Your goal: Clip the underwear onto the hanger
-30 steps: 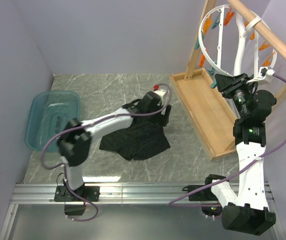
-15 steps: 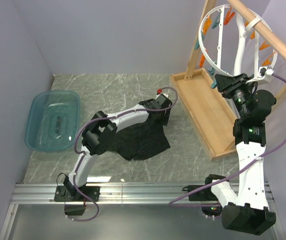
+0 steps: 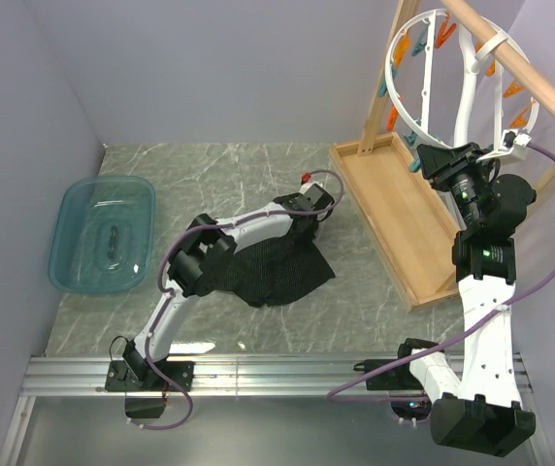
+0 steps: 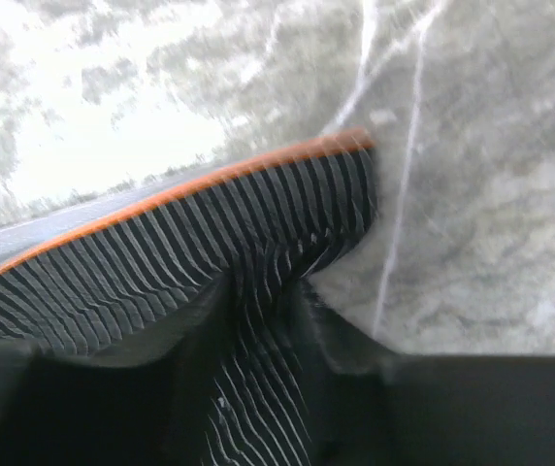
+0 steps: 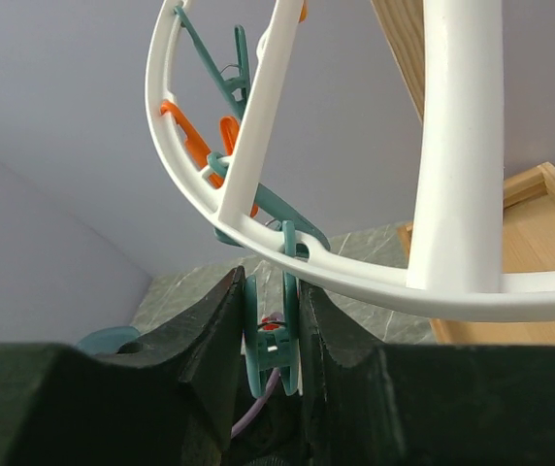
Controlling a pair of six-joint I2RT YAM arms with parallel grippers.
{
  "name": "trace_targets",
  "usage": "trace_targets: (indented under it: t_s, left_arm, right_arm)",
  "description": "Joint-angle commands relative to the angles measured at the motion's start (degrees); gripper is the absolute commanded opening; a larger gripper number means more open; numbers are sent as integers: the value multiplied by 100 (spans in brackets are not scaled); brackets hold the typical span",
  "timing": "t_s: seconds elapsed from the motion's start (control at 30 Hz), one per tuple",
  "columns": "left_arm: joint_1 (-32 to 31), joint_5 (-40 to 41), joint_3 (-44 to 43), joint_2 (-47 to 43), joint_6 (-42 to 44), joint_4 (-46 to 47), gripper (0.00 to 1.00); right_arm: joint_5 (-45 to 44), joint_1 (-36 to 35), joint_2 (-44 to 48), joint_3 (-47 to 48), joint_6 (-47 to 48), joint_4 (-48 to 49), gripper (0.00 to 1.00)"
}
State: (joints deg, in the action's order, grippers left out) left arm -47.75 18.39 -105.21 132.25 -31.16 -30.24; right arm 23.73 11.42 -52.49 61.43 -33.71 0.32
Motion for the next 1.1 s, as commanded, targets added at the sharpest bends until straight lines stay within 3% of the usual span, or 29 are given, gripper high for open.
trace_targets:
  t_s: [0.0,0.07,0.1,0.17,0.27,0.3,0.4,0.43,0.53,0.73,1.07]
  left_arm:
    - [90,-432,-26,494,-75,-167,33]
    - [125,-591,-87,539,-14,-158,19]
    - [117,-617,-175,522,117,-106,6]
    - [108,-591,-237,417,285,0,0]
    - [-32,-241,218,-241,890,920,0]
    - [-94,-118,716,-730,1371,1759,0]
    - [-384,313,1718,-1584,2434,3054,0]
    - [-515,392,1897,-1718,2674,3807,0]
    - [-674,639,2224,-2009,3387,4760,0]
    - [-885,991,2496,-2194,4416,6125,0]
    - [-903,1560,1926,-2352,4513,7206,0]
  right_arm:
    - [123,18,37,1,119,232,0]
    - [141,27,28,9,111,232,0]
    - [150,18,20,9,102,232,0]
    - [176,18,19,9,93,249,0]
    - [211,18,19,9,58,250,0]
    - [220,18,19,9,41,258,0]
    - [238,18,28,-17,14,276,0]
    - [246,27,46,-26,5,285,0]
    - [282,18,63,-78,-74,285,0]
    - [343,18,90,-131,-162,232,0]
    - [387,27,125,-175,-346,144,0]
